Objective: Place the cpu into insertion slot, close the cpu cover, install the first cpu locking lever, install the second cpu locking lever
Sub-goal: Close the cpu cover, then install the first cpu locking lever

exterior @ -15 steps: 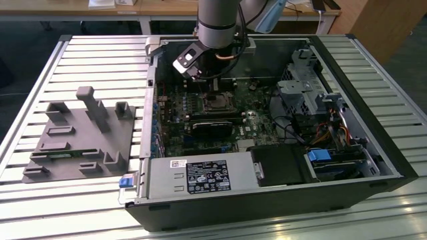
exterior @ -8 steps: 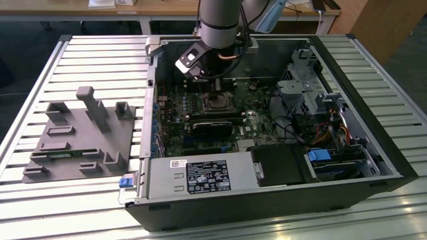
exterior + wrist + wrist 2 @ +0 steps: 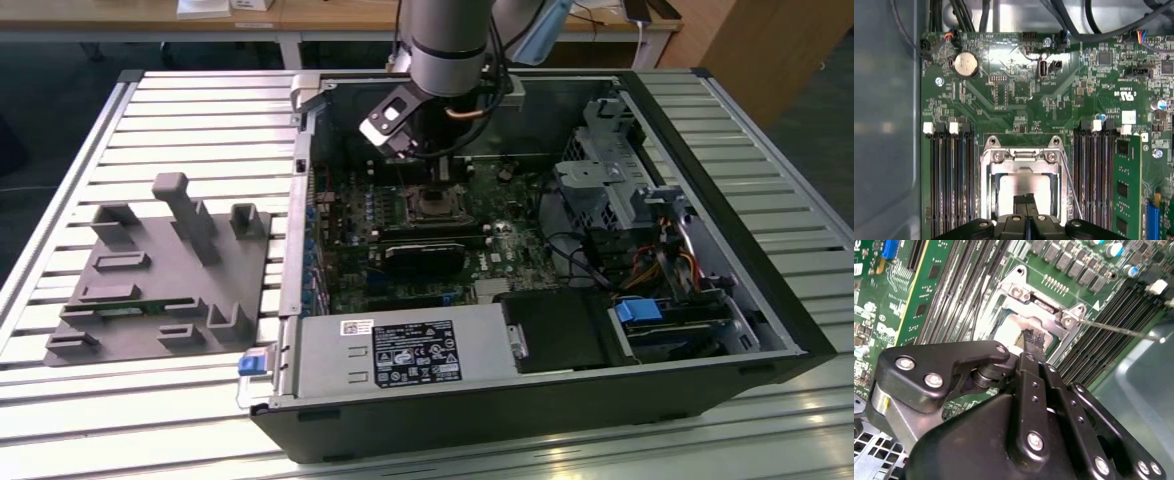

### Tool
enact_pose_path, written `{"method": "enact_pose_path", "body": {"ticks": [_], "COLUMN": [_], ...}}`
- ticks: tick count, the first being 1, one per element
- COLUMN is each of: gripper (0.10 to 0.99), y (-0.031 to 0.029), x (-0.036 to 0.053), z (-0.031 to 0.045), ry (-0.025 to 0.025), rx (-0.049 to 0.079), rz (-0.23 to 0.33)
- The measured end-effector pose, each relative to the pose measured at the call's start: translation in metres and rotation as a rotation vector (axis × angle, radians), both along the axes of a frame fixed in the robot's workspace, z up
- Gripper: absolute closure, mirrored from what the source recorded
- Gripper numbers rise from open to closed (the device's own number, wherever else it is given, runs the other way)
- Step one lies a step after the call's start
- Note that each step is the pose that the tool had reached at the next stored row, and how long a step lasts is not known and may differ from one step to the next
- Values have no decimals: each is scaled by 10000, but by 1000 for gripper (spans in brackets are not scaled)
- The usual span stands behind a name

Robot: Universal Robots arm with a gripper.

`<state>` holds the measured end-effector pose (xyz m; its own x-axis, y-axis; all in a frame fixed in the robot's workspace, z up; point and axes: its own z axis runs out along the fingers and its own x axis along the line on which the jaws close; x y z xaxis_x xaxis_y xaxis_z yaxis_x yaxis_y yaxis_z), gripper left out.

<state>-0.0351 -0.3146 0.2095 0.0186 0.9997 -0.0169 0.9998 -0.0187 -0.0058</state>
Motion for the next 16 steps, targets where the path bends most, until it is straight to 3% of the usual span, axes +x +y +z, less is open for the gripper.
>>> {"method": "enact_pose_path", "body": {"ticks": [16], "gripper": [965], "y": [0], "x": [43], "z": [22], "ry": [0], "rx": [-1], "rz": [0]}}
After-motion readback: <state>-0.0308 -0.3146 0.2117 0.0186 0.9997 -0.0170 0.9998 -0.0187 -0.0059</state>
